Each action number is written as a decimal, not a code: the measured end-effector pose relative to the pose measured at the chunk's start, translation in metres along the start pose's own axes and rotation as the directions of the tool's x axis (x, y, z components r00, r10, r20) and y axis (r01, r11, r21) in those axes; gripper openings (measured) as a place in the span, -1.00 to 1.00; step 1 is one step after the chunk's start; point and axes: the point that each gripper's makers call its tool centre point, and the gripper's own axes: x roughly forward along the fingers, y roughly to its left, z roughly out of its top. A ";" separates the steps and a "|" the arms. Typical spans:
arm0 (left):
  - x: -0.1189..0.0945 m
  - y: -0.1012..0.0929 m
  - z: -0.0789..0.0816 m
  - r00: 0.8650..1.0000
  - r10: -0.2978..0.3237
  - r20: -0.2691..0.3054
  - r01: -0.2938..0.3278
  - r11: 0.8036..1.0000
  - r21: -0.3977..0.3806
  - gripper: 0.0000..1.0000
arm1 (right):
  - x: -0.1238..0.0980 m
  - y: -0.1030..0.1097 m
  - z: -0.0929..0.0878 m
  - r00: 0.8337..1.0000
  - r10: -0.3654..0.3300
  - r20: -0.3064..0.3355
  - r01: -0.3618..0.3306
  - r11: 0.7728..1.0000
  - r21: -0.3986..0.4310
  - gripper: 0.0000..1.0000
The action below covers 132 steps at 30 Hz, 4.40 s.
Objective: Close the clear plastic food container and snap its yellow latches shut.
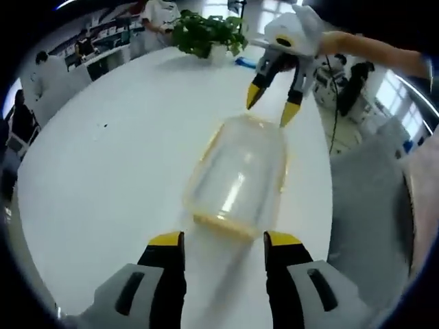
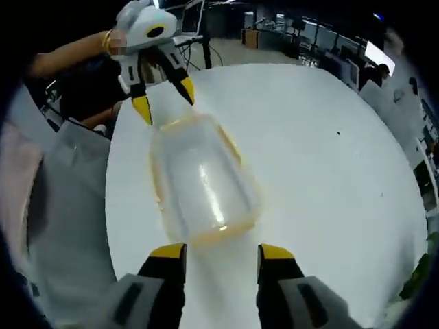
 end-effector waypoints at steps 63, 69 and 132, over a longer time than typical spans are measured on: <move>0.027 0.006 0.003 0.980 0.152 0.130 -0.048 0.810 -0.584 -0.54 | 0.025 0.014 0.011 0.998 -0.037 0.055 -0.003 0.803 0.596 -0.36; 0.027 0.006 0.002 0.980 0.157 0.119 -0.059 0.810 -0.583 -0.54 | 0.026 0.013 0.009 0.998 -0.037 0.043 0.003 0.790 0.613 -0.36; 0.031 -0.019 0.033 0.965 0.211 0.156 -0.195 0.975 -0.110 -0.44 | 0.013 0.011 0.044 0.968 -0.147 0.203 0.054 0.913 0.404 -0.41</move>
